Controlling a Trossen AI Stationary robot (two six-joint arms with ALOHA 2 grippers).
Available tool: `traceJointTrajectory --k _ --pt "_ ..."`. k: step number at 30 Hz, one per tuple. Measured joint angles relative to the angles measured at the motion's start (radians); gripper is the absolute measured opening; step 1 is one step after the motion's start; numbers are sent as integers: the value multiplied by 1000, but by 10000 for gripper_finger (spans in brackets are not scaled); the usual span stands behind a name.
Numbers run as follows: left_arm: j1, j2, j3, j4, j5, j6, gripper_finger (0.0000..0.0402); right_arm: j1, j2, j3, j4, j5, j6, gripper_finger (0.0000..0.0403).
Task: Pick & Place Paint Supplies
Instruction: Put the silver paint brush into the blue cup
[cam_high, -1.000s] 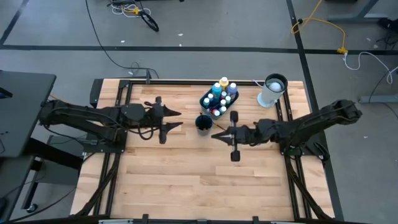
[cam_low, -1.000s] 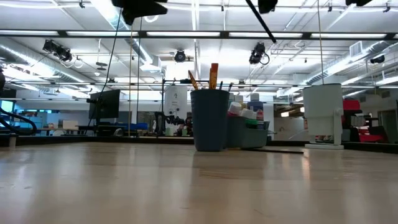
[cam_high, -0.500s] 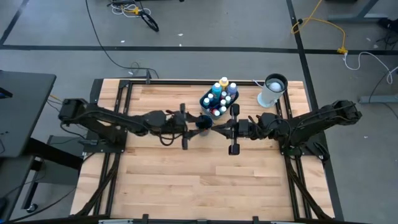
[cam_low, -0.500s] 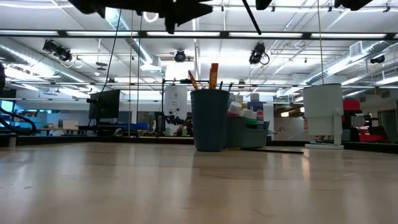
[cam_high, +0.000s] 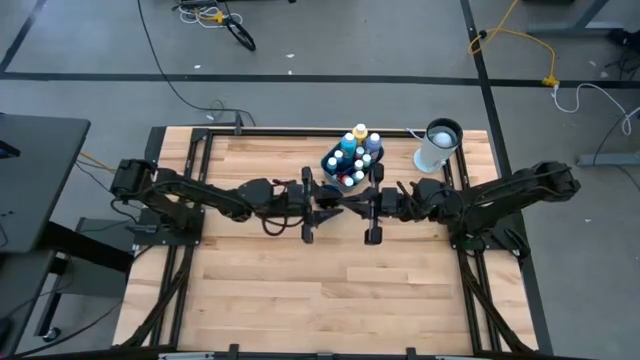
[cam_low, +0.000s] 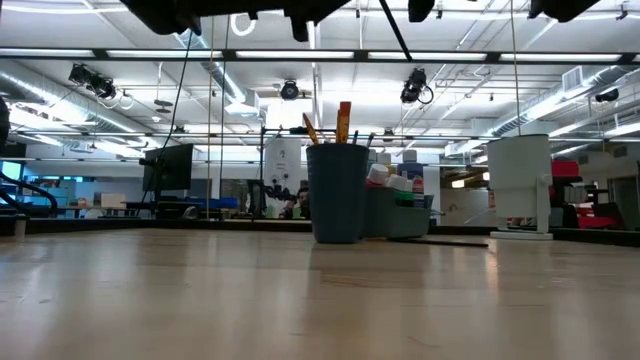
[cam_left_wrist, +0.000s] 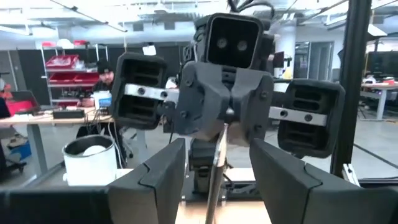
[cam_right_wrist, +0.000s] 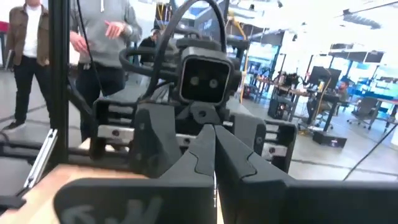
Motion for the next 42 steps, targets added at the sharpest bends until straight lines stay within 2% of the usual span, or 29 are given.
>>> traceJointTrajectory --k 8,15,20,30,35,39,42 --pt "1 0 27 -30 2 8 189 0 58 0 110 -15 -11 0" --pt "1 0 27 -67 -3 10 184 -4 59 0 139 -26 -12 0" --pt "1 0 27 -63 -3 39 146 -7 58 0 140 -27 -13 0" --pt "2 0 27 -64 10 77 25 -27 58 0 121 -30 -15 0" --pt "2 0 26 -80 8 65 22 -30 57 0 107 -28 -86 8" --pt "1 0 26 -130 -23 43 32 -30 53 -1 95 -14 -102 33" --pt "1 -1 26 -168 -75 47 23 -27 25 -1 54 15 -112 58"
